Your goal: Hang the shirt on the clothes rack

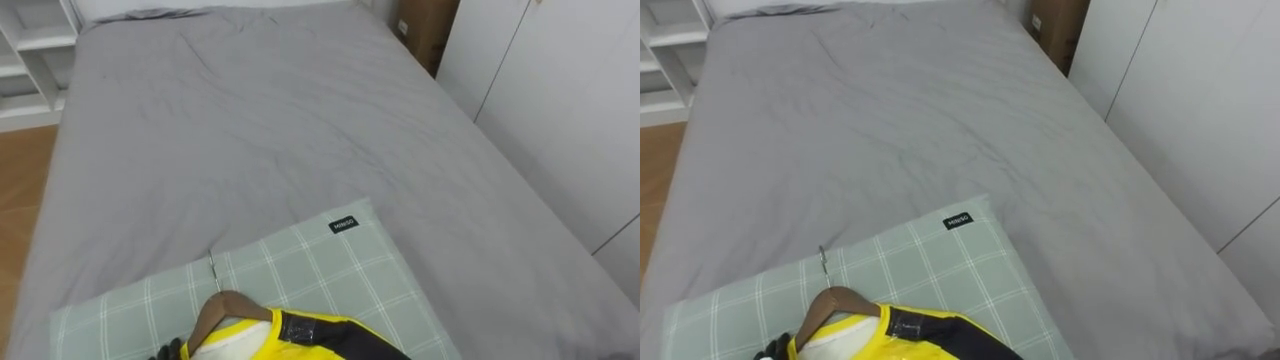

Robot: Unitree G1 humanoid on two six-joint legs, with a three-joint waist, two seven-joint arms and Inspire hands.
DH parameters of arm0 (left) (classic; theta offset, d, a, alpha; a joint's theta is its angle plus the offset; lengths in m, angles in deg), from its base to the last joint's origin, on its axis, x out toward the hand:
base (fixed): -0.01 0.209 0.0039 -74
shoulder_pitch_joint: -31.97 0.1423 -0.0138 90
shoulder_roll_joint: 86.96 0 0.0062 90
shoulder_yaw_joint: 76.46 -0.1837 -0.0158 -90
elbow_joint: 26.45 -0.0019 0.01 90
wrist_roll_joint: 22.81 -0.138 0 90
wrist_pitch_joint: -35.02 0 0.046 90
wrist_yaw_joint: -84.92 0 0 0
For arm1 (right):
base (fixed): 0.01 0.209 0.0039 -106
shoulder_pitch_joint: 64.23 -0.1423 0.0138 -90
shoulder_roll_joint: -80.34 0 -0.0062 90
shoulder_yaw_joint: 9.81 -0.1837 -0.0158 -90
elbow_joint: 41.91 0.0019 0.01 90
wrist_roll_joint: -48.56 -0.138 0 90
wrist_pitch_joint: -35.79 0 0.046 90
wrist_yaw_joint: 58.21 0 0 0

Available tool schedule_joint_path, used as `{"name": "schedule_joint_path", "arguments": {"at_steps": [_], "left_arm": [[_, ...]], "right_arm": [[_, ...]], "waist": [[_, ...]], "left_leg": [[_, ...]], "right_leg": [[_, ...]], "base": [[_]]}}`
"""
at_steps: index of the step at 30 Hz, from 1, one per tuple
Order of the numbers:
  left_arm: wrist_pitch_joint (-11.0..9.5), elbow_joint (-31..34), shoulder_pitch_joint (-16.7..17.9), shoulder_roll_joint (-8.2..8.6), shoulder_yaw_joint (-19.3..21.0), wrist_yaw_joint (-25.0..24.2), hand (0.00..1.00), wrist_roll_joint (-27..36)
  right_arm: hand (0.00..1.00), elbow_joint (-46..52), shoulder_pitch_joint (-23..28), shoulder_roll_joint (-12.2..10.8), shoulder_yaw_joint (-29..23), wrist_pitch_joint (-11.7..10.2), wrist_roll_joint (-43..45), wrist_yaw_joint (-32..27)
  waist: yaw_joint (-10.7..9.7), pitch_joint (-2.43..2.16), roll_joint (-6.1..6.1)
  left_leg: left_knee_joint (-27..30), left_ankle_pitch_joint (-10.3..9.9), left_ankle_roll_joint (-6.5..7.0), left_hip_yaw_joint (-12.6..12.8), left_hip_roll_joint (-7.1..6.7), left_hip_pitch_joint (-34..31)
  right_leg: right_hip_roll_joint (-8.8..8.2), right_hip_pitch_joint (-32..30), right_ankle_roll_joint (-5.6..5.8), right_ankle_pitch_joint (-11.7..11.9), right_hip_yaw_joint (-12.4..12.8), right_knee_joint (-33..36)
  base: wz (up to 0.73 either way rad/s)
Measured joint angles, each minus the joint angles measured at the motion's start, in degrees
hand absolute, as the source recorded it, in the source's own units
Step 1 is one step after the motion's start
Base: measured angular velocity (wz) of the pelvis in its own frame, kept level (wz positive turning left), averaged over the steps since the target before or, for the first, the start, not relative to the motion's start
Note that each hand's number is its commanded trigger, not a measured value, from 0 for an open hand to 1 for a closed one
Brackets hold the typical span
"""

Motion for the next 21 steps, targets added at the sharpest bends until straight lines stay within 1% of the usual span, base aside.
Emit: {"name": "schedule_joint_path", "arguments": {"at_steps": [1,6,7,9,11,15,16,19,21], "left_arm": [[-0.03,-0.02,-0.09,0.00,0.00,0.19,0.00,0.03],[-0.26,-0.23,-0.24,-0.02,0.05,1.14,0.00,0.04],[-0.28,-0.33,-0.32,-0.05,0.06,1.25,0.40,0.05],[-0.35,-0.59,-0.50,-0.07,0.05,1.25,1.00,0.06],[-0.29,-0.72,-0.82,-0.13,0.15,1.26,1.00,0.06],[-0.15,-1.30,-2.04,-0.54,1.30,2.12,1.00,0.07],[-0.14,-1.36,-2.61,-0.75,1.78,2.72,1.00,0.08],[-0.01,-1.83,-3.81,-2.04,2.26,2.76,1.00,0.12],[0.06,-1.89,-4.07,-2.43,2.23,2.80,1.00,0.29]], "right_arm": [[0.00,0.00,-0.01,-0.10,0.00,-0.03,-0.04,-0.01],[0.00,-0.23,-0.17,-0.61,0.00,-0.21,-0.07,-0.04],[0.00,-0.33,-0.18,-0.72,0.00,-0.21,-0.07,-0.03],[0.00,-0.81,-0.45,-0.93,0.00,-0.19,-0.10,-0.03],[0.00,-0.85,-0.51,-1.14,0.00,-0.18,-0.10,-0.06],[0.00,-0.87,-0.56,-1.22,0.06,-0.16,-0.08,-0.08],[0.00,-0.87,-0.66,-1.24,0.08,-0.16,-0.08,-0.13],[0.00,-0.87,-0.68,-1.29,0.38,-0.16,-0.21,-0.32],[0.00,-0.87,-0.69,-1.49,0.75,-0.16,-0.45,-0.57]], "waist": [[0.00,-0.01,-0.10],[-0.02,0.24,-0.54],[-0.02,0.30,-0.66],[-0.01,0.24,-0.92],[-0.04,0.16,-1.21],[0.02,0.11,-1.35],[0.03,0.08,-1.38],[-0.01,0.03,-1.52],[-0.04,0.02,-1.83]], "left_leg": [[0.07,0.00,0.00,0.00,0.00,-0.26],[0.03,0.02,-0.03,0.04,0.01,-0.36],[0.03,0.02,-0.03,0.04,0.01,-0.37],[0.26,0.02,-0.03,0.05,0.01,-0.70],[0.91,0.03,-0.03,0.06,0.05,-1.21],[0.88,0.02,-0.03,0.07,0.05,-1.24],[0.88,0.03,-0.03,0.08,0.04,-1.24],[0.89,0.03,-0.04,0.11,0.06,-1.23],[0.89,0.04,-0.05,0.10,0.06,-1.23]], "right_leg": [[0.00,-0.23,-0.07,0.05,0.01,0.00],[0.04,-0.38,-0.14,0.14,0.07,-0.06],[0.03,-0.38,-0.16,0.16,0.07,-0.08],[0.00,-0.58,-0.16,0.26,0.04,-0.13],[-0.10,-0.63,-0.18,0.30,-0.12,-0.15],[-0.12,-0.60,-0.23,0.38,-0.13,-0.12],[-0.13,-0.58,-0.26,0.40,-0.13,-0.11],[-0.11,-0.55,-0.36,0.50,-0.14,-0.10],[-0.13,-0.53,-0.38,0.54,-0.18,-0.09]], "base": [[0.00],[0.00],[0.00],[0.00],[0.04],[0.01],[0.00],[0.00],[0.00]]}}
